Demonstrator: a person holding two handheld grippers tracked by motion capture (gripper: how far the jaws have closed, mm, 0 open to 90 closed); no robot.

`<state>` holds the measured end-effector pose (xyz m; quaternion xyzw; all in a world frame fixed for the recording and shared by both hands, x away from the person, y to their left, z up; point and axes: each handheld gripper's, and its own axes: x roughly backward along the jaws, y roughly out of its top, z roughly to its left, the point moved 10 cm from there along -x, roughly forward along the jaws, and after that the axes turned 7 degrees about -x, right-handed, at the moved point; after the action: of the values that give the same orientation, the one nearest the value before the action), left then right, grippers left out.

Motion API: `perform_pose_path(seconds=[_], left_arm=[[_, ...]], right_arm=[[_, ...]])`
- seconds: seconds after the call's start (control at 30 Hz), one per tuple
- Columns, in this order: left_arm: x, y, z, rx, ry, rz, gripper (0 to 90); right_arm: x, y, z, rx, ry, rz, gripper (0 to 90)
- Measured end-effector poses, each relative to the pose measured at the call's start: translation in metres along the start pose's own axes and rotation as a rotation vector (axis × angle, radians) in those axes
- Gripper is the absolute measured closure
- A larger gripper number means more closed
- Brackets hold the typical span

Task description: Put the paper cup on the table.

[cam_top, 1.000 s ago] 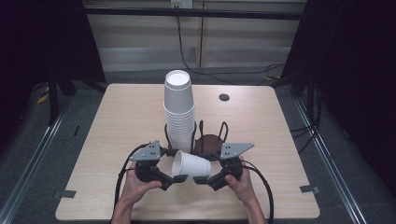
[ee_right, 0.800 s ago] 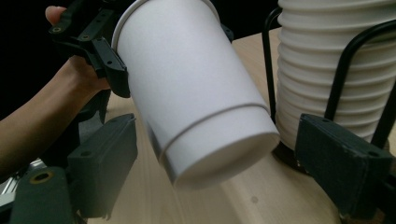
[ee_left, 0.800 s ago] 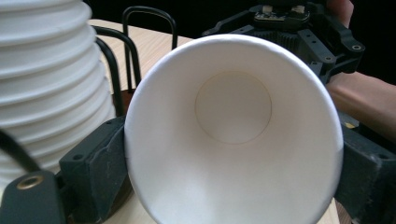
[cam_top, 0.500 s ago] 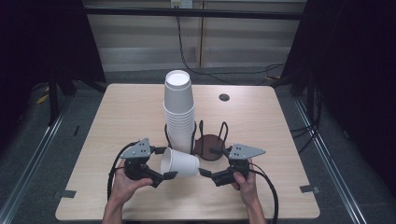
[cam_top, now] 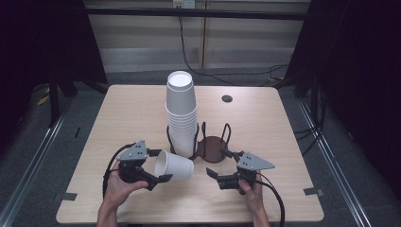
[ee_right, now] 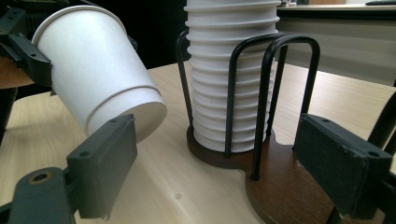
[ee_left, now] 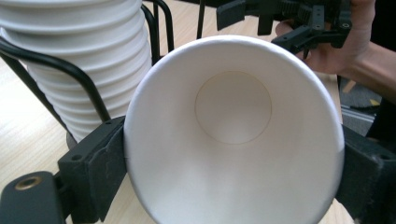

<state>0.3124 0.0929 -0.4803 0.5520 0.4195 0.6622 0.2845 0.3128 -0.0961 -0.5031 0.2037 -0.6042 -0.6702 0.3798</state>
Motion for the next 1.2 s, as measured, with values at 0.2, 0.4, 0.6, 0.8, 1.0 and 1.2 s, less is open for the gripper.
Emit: perform_pose_path(seconds=[0.2, 0.4, 0.6, 0.8, 1.0, 1.2], left_arm=[[0.01, -0.005, 0.009, 0.004, 0.034, 0.046, 10.1], [0.014, -0.008, 0.02, 0.014, 0.041, 0.101, 9.9], [0.023, -0.008, 0.03, 0.036, 0.062, 0.135, 9.9], [0.032, -0.012, 0.04, 0.052, 0.091, 0.181, 9.7], [0.041, -0.012, 0.047, 0.058, 0.108, 0.215, 9.6], [0.045, -0.017, 0.058, 0.078, 0.137, 0.252, 9.5]], right_arm=[[0.001, -0.004, -0.004, 0.024, -0.053, -0.071, 12.7], [0.002, -0.012, -0.011, 0.035, -0.113, -0.101, 12.6], [0.004, -0.013, -0.012, 0.014, -0.113, -0.129, 12.6], [0.009, -0.01, -0.012, 0.003, -0.116, -0.185, 12.6], [0.011, -0.009, -0.013, 0.016, -0.154, -0.208, 12.7], [0.011, -0.009, -0.013, 0.023, -0.153, -0.211, 12.9]])
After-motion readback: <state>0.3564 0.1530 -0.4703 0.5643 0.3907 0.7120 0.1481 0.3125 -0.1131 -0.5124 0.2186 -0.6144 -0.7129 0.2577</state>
